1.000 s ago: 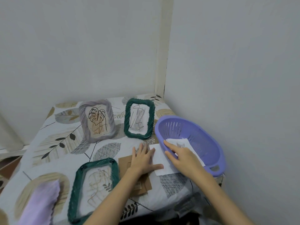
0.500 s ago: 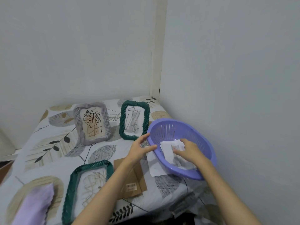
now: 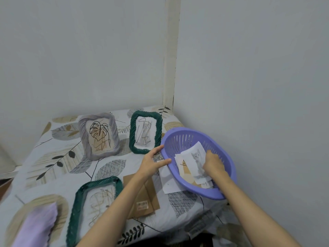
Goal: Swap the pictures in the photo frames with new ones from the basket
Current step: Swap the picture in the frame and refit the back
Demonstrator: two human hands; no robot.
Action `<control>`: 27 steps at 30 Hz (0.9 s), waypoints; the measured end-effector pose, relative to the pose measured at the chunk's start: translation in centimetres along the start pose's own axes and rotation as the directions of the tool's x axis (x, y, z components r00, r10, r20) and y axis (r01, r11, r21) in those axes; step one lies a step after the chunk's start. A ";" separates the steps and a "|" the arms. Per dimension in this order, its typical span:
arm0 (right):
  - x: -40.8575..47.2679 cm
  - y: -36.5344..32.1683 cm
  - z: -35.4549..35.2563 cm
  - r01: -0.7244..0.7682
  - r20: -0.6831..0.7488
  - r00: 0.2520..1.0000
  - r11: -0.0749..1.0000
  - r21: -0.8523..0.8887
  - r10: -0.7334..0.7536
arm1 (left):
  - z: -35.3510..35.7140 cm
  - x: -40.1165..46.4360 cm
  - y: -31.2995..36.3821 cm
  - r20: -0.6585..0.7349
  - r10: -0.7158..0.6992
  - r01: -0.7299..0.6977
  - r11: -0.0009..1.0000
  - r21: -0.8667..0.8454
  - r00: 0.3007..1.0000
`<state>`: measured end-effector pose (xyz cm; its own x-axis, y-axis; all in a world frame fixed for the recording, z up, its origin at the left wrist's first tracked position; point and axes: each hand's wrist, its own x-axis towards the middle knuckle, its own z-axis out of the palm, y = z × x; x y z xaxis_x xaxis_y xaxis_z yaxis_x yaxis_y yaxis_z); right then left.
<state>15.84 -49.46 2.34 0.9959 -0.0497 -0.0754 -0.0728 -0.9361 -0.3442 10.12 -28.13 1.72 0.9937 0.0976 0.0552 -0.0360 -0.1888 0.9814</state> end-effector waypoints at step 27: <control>-11.7 -11.7 1.0 0.454 -0.038 0.816 0.598 0.660 -0.577 | -6.9 -8.6 3.5 -0.204 -0.110 -0.011 0.856 -0.517 0.973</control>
<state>5.03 -37.62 6.34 0.8568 0.4857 0.1729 0.3730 -0.3526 -0.8582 0.68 -22.88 5.91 0.9490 0.3147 -0.0170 -0.0968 0.3425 0.9345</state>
